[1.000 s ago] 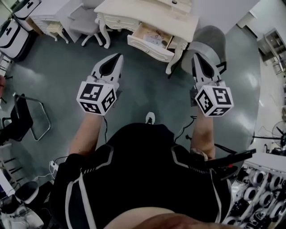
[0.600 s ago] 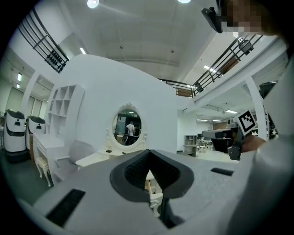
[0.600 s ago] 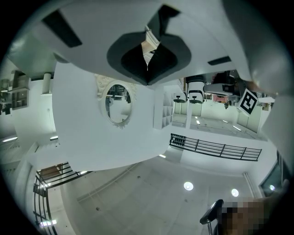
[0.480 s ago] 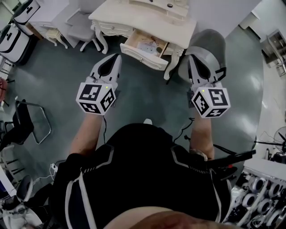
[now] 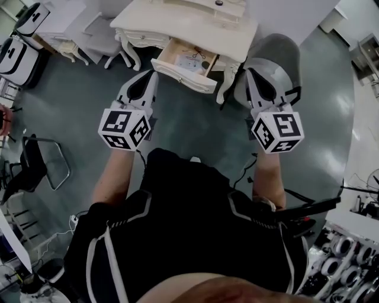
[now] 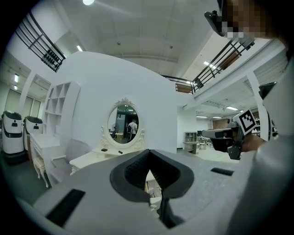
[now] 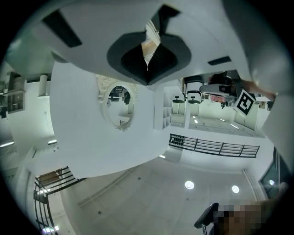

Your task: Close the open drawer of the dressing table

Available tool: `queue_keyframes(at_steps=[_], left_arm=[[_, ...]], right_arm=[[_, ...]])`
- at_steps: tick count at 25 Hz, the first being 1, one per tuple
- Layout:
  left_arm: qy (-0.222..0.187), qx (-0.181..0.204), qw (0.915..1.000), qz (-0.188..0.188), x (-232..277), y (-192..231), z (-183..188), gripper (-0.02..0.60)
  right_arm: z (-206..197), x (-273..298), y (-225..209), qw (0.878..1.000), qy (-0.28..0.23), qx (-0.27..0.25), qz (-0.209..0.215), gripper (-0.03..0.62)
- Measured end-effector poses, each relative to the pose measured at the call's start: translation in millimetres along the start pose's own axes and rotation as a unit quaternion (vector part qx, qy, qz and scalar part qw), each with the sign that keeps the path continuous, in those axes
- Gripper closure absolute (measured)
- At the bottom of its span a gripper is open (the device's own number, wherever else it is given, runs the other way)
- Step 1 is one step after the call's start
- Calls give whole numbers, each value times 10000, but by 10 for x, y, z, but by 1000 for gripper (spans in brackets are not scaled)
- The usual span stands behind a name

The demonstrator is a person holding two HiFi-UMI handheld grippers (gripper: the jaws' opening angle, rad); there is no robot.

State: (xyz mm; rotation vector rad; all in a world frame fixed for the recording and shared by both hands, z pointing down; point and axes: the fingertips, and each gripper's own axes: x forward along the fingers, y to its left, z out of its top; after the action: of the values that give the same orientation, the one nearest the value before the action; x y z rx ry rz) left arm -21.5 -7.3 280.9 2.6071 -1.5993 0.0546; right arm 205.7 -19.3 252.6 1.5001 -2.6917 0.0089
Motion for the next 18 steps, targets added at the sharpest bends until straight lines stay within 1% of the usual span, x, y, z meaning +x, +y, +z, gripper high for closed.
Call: queue_keyframes(at_steps=[4,10,12,14,16,18], left_arm=[[48,-37,9999,-83,128,62,-55,581],[69,-145,9994,-316,474,301,-155,581],[-4,-179,9993,-331,567,438,-152,581],[-38,-252,9993,-270,670,605,-146,581],[35,-301,9992,-250,779,768,-167,581],[116,-341,9989,-311,882,922,-191,581]], right_arm=[[-61,102,-18,10000,84,-4,-19,589],[-146,462,-66,9996,227,10,-172,589],[-155,591,-46,9995,241,-48,-188,589],[-165,723,-54,9994,250,-49,-233,589],[-200,857,-80,9990,297,-29,-321,589],[-247,995,-100,9985,367,-23,-414,589]])
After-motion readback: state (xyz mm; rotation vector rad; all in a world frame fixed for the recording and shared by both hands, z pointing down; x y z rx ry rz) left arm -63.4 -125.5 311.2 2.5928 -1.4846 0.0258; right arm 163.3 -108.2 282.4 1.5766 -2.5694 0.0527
